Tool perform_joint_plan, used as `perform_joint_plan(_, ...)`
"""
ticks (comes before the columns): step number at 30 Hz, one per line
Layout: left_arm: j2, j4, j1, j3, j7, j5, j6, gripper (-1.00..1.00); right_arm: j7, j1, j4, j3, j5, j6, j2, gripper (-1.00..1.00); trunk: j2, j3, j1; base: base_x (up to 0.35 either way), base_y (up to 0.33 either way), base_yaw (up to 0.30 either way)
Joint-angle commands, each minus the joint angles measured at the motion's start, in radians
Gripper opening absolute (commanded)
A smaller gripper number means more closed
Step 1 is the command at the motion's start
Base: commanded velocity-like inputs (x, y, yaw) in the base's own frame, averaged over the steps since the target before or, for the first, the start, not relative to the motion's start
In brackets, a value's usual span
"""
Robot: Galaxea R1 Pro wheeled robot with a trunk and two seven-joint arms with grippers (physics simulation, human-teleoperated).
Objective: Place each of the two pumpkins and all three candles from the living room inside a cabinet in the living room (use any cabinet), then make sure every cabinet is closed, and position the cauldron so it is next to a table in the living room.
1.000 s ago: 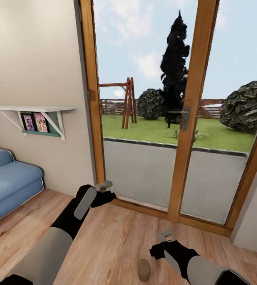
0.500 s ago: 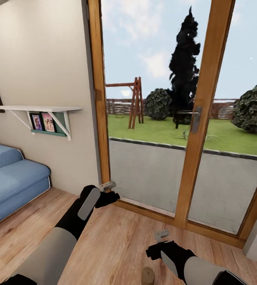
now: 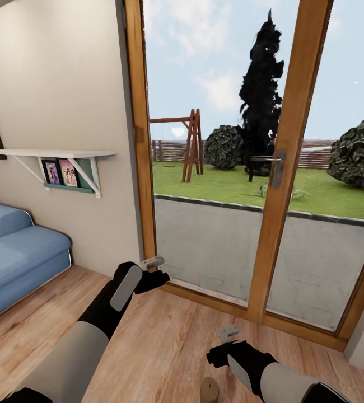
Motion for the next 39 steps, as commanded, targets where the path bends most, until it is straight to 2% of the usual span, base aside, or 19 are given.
perform_joint_plan(1, 0.0, -0.002, -0.001, -0.001, 0.011, 0.01, 0.0, 1.0, -0.001, -0.001, -0.001, 0.008, -0.009, 0.004, 0.0, 1.0, -0.001, -0.001, 0.0, 0.0, 0.0, 0.0)
perform_joint_plan(13, -0.002, -0.039, -0.001, -0.001, 0.006, 0.013, -0.035, 1.0, -0.01, -0.001, -0.001, 0.008, -0.009, 0.003, 0.0, 1.0, -0.001, -0.001, 0.0, 0.0, 0.0, 0.0)
perform_joint_plan(19, -0.004, -0.098, -0.001, -0.001, 0.006, 0.016, -0.036, 1.0, -0.013, -0.001, -0.001, 0.008, -0.007, 0.004, 0.0, 1.0, -0.001, -0.001, 0.0, 0.0, 0.0, 0.0)
perform_joint_plan(33, -0.014, -0.112, -0.001, -0.001, 0.008, 0.018, -0.037, 1.0, -0.034, -0.001, -0.001, 0.002, -0.011, 0.006, 0.004, 1.0, -0.099, -0.045, 0.054, 0.0, 0.0, 0.0)
perform_joint_plan(35, -0.015, -0.112, -0.001, -0.002, 0.008, 0.018, -0.038, 1.0, -0.034, -0.001, -0.001, -0.02, -0.014, 0.007, 0.003, 1.0, -0.113, -0.051, 0.061, 0.0, 0.0, 0.0)
perform_joint_plan(36, -0.016, -0.112, -0.001, -0.002, 0.009, 0.018, -0.039, 1.0, -0.035, -0.001, -0.002, -0.085, -0.027, 0.007, 0.002, 1.0, -0.12, -0.054, 0.065, 0.0, 0.0, 0.0)
perform_joint_plan(39, -0.016, -0.112, -0.001, -0.002, 0.01, 0.018, -0.039, 1.0, -0.036, -0.001, -0.002, -0.164, -0.037, 0.008, 0.002, 1.0, -0.141, -0.064, 0.077, 0.0, 0.0, 0.0)
